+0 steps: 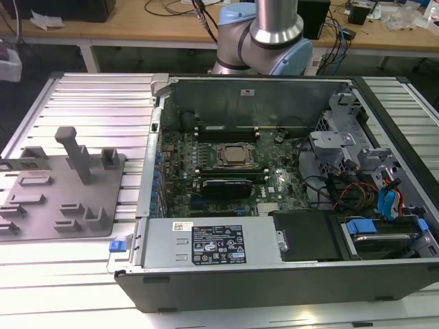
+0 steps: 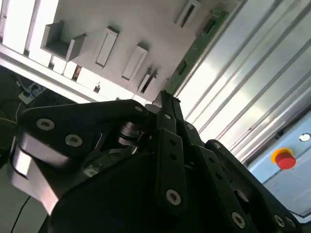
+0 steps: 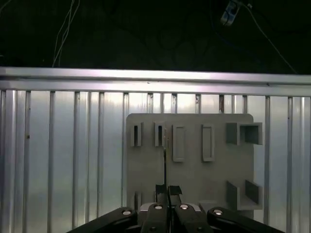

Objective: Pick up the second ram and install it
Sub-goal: 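Pick up the second ram and move it above second insertion slot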

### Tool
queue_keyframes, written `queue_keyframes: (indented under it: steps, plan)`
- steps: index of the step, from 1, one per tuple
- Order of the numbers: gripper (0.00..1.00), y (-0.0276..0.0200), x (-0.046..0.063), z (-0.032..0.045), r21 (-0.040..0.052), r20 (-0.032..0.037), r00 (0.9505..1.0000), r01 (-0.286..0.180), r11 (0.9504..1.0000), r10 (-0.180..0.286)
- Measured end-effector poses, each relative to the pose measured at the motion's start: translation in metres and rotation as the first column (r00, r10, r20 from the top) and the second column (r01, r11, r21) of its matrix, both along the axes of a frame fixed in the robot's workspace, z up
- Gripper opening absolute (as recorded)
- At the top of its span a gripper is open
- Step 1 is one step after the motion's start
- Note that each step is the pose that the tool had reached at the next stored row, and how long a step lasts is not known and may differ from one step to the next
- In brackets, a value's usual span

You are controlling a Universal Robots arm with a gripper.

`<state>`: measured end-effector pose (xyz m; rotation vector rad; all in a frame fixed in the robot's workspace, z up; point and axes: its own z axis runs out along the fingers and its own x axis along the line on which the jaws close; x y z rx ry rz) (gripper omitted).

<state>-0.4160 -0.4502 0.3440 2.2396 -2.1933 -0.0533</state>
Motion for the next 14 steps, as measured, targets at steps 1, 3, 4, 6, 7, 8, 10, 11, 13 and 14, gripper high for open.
queue_keyframes:
  steps: [1, 3, 4, 6, 7, 8, 10, 11, 13, 14]
  plan:
    - [0.09, 0.0, 0.0, 0.0059, -0.0001, -0.0001, 1.0, 0.0, 1.0, 0.0]
    - [0.09, 0.0, 0.0, 0.0201, 0.0, 0.0, 1.0, 0.0, 1.0, 0.0]
    - [0.09, 0.0, 0.0, 0.0361, -0.0001, 0.0, 1.0, 0.0, 1.0, 0.0]
    - [0.09, 0.0, 0.0, 0.0589, 0.0, 0.0, 1.0, 0.0, 1.0, 0.0]
    - [0.09, 0.0, 0.0, 0.0666, 0.0, 0.0, 1.0, 0.0, 1.0, 0.0]
    - [0.09, 0.0, 0.0, 0.0714, 0.0, 0.0, 1.0, 0.0, 1.0, 0.0]
    - [0.09, 0.0, 0.0, 0.0835, 0.0, 0.0, 1.0, 0.0, 1.0, 0.0]
    - [0.09, 0.0, 0.0, 0.0877, 0.0001, 0.0001, 1.0, 0.0, 1.0, 0.0]
    - [0.09, -0.0001, 0.001, 0.0882, -0.0003, -0.0004, 1.0, 0.0, 1.0, 0.0]
    - [0.09, 0.0, 0.006, 0.088, -0.0001, -0.0001, 1.0, 0.0, 1.0, 0.0]
